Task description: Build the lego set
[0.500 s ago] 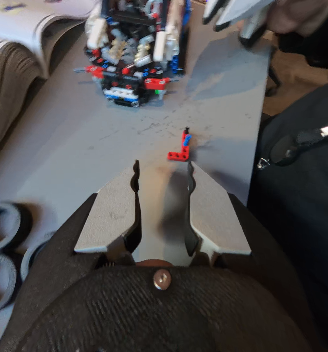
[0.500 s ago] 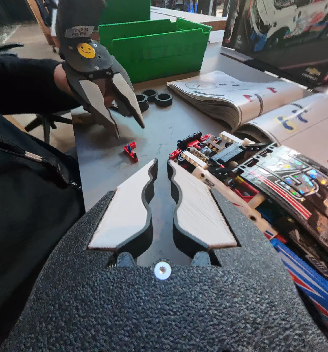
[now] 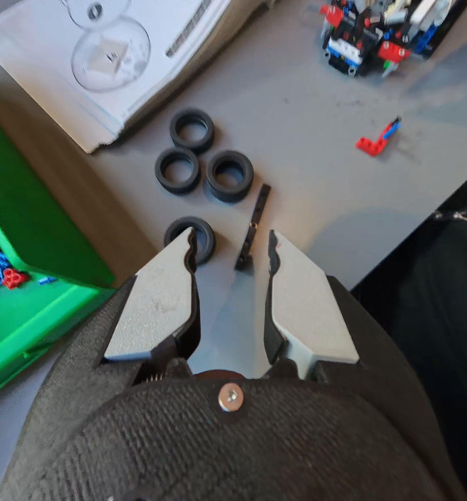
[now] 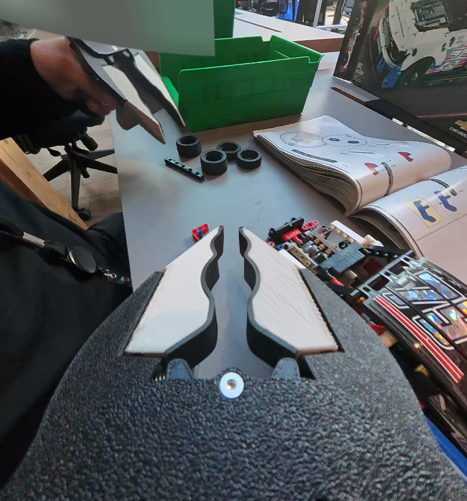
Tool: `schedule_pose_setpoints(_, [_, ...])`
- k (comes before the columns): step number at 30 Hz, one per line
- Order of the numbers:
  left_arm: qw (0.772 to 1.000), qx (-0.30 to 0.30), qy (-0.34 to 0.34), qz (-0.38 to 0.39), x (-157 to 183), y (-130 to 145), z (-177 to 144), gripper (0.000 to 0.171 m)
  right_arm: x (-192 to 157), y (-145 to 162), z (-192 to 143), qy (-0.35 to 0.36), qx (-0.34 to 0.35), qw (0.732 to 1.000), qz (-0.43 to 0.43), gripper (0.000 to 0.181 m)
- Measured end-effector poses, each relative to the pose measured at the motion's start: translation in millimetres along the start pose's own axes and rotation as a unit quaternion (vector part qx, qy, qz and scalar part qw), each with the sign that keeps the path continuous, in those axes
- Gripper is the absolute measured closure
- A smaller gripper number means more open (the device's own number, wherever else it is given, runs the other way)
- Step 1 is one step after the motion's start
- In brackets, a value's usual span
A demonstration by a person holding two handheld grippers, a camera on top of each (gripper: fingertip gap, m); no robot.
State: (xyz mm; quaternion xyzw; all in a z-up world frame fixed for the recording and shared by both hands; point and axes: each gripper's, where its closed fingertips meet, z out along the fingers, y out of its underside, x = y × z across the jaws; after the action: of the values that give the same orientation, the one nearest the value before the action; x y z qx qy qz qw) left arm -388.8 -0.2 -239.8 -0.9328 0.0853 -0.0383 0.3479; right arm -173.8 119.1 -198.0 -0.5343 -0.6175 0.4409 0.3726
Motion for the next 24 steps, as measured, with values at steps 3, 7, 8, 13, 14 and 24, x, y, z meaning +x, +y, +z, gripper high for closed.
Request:
schedule_pose_setpoints(3, [1.000, -0.001, 0.018, 0.015, 14.7, 9.8, -1.2, 0.135, -7.0, -5.8, 6.0, -0.009, 0.005, 1.000, -0.002, 0.171])
schedule_pose_setpoints(7, [0.998, -0.019, 0.024, 0.050, 27.2, 15.7, 8.3, 0.137, -15.5, -11.9, 11.9, -0.017, 0.005, 1.000, -0.013, 0.171])
schedule_pose_setpoints(8, [0.998, -0.022, 0.026, 0.055, 28.3, 16.3, 10.8, 0.137, -16.6, -13.5, 12.5, -0.016, 0.005, 1.000, -0.017, 0.171])
schedule_pose_setpoints(13, [0.995, -0.057, 0.020, 0.073, 24.5, 24.8, 22.3, 0.137, -18.9, -19.3, 9.8, -0.011, 0.012, 1.000, -0.018, 0.171])
schedule_pose_setpoints(14, [0.995, -0.067, 0.019, 0.075, 24.2, 28.1, 24.8, 0.138, -18.7, -19.2, 8.3, -0.009, 0.012, 1.000, -0.018, 0.171])
schedule_pose_setpoints(24, [0.990, -0.088, 0.042, 0.097, 32.8, 32.3, 33.8, 0.166, -17.9, -17.2, 2.9, -0.007, 0.013, 1.000, -0.012, 0.172])
